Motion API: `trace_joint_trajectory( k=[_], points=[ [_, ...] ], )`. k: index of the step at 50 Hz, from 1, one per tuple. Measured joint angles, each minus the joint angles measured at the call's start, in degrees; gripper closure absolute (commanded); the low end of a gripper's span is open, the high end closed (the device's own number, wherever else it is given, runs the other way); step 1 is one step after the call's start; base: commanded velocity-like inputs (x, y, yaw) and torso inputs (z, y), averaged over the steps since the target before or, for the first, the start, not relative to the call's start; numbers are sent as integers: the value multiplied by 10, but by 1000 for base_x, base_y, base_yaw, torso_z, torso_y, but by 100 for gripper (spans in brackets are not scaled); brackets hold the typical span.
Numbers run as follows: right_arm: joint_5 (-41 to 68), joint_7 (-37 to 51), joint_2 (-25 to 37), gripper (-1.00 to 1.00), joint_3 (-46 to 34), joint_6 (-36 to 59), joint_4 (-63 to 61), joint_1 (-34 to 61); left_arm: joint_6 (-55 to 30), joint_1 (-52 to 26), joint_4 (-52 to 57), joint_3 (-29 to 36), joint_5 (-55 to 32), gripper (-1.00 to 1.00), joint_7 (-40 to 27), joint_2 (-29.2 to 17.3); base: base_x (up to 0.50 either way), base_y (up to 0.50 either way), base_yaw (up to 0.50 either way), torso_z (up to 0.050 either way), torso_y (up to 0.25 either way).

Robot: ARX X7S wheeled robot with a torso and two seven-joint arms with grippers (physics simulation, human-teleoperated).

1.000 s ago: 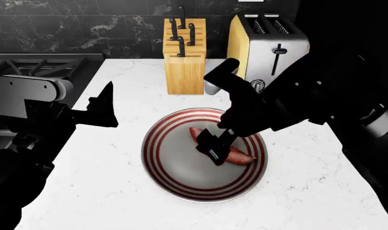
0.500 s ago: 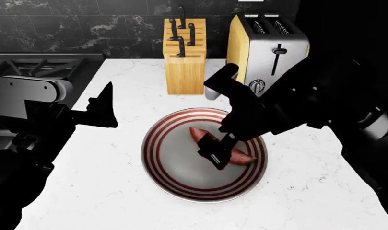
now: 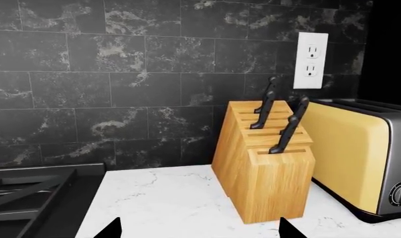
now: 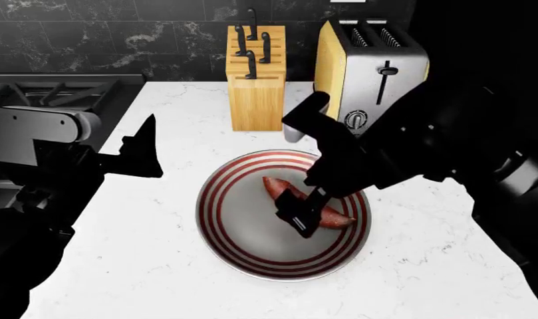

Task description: Frozen meat rests on a plate on the counter. Retrieve the meat and place it in a pot on a burner. Then turn the burner on.

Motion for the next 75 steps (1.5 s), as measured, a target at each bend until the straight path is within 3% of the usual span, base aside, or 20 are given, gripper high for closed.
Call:
trace_joint_trajectory(
  k=[34, 35, 56, 75],
  points=[
    [-1, -1, 6, -100, -17, -6, -7, -4, 6, 4, -3, 2, -2, -100, -2, -2, 0, 0, 0, 0, 0],
    [-1, -1, 6, 100, -17, -6, -7, -3, 6, 4, -3, 2, -2, -100, -2, -2, 0, 0, 0, 0, 0],
    [-5, 21, 12, 100, -10, -25, -21, -1, 2, 4, 8, -2, -10, -100, -10, -7, 0, 0, 0, 0, 0],
    [16, 92, 39, 100, 47, -47, -69, 3, -10, 1, 35, -9, -25, -100, -23, -14, 0, 0, 0, 0, 0]
  ],
)
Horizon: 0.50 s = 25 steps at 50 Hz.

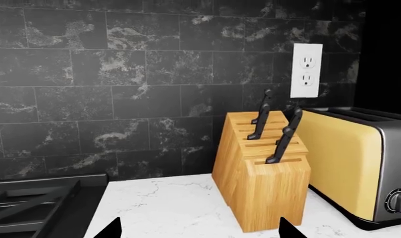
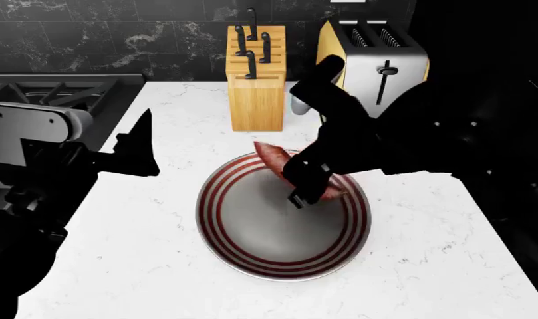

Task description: Frozen meat rests on a plate on the counter. Retrieve the meat and place it in a pot on a burner. Then turn the burner on.

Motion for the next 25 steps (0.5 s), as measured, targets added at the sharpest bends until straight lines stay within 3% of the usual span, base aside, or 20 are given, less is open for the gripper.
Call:
trace_joint_trajectory(
  k=[25],
  points=[
    [37, 114, 34, 100, 122, -101, -45, -49, -39, -18, 28, -1, -26, -100, -28, -11, 0, 0, 0, 0, 0]
  ],
)
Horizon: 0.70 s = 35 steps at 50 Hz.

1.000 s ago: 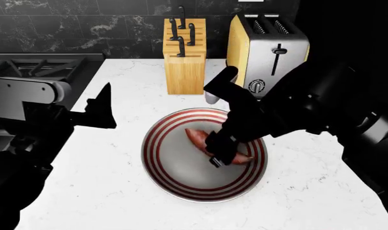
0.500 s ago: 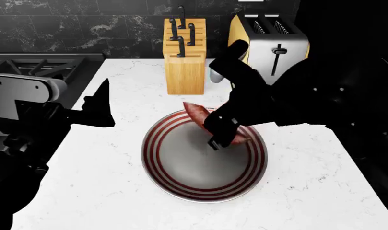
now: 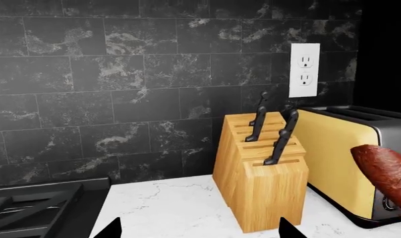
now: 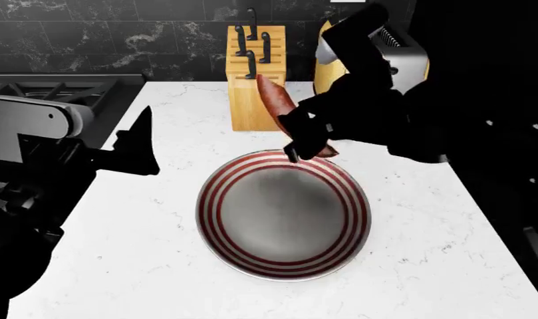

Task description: Frozen meat rests on a plate on the counter. Retrieve the meat and place it in a pot on a burner. Then turn the burner on.

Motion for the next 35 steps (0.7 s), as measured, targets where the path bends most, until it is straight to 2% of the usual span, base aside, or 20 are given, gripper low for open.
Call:
trace_joint_trajectory(
  k=[6, 20, 35],
  points=[
    [6, 17, 5, 100, 15, -11, -10, -8, -11, -1, 12, -7, -12, -100, -9, -4, -96, 17, 0, 0, 0],
    [20, 35, 13, 100, 27, -12, -27, -11, -18, 2, 24, -16, -25, -100, -17, -9, -469, 139, 0, 0, 0],
    [15, 42, 14, 100, 33, -27, -28, -8, -20, -1, 24, -18, -30, -100, -22, -12, -9, 0, 0, 0, 0]
  ],
)
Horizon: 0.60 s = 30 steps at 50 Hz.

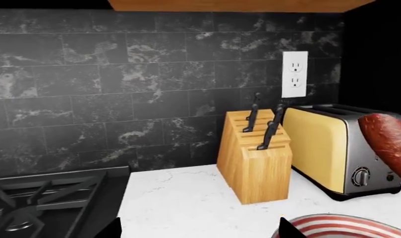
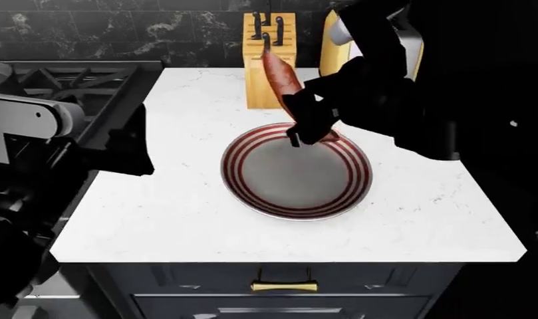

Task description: Frozen meat rests on a plate on the counter. Retrieve the meat and place it in a pot on a burner. Then turn the burner on.

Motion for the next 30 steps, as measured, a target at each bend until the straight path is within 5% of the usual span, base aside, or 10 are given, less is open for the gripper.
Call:
trace_joint_trajectory(
  k=[24, 30],
  points=[
    [26, 53, 26, 100, 56, -38, -59, -10, -13, -38, -40, -18, -16, -100, -17, -3, 0, 0, 0, 0, 0],
    [24, 56, 27, 100, 59, -44, -63, -11, -13, -44, -47, -20, -18, -100, -20, -3, 52, 443, 0, 0, 0]
  ],
)
